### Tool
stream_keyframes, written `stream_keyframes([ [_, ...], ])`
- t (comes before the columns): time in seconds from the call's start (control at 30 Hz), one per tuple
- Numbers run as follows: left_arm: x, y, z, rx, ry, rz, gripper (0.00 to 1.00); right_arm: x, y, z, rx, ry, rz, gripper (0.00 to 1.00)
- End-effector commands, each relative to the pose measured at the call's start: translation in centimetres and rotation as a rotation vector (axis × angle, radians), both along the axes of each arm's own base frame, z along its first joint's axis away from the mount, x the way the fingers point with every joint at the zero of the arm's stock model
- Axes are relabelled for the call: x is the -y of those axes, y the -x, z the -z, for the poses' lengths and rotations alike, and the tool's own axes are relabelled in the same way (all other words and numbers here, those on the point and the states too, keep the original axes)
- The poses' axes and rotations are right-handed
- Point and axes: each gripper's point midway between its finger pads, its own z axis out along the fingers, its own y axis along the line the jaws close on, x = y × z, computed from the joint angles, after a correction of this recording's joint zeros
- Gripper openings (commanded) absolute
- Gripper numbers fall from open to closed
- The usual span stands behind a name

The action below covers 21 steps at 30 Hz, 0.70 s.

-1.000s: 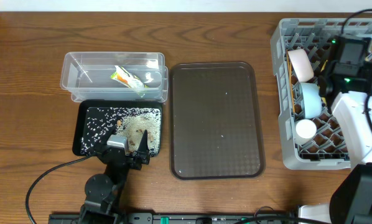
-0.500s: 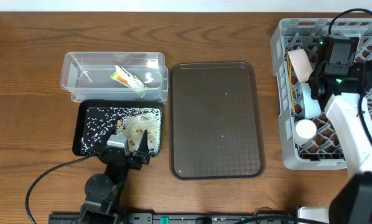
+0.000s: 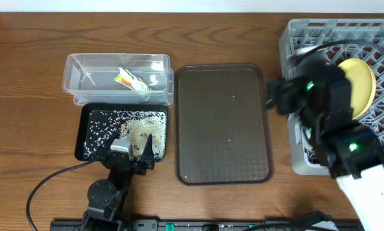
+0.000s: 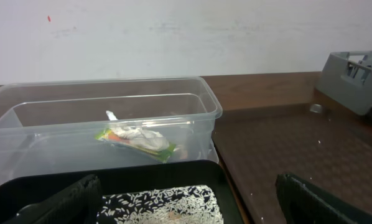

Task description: Sort waste into correct bins and load items into the dishwasher rack

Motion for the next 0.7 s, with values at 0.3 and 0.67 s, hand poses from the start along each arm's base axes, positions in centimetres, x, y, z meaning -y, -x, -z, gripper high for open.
stream_keyframes([
  [0.3,-0.3,0.0,1.7,-0.042,-0.021,-0.014,0.91,-6.5,6.6,0.3,-0.084,-0.041,-0.287,0.99],
  [0.67,-0.3,0.0,1.7,-0.041,-0.021,-0.014,0.91,-5.3,9.0,3.2,-0.235,0.017,-0.295,0.99],
])
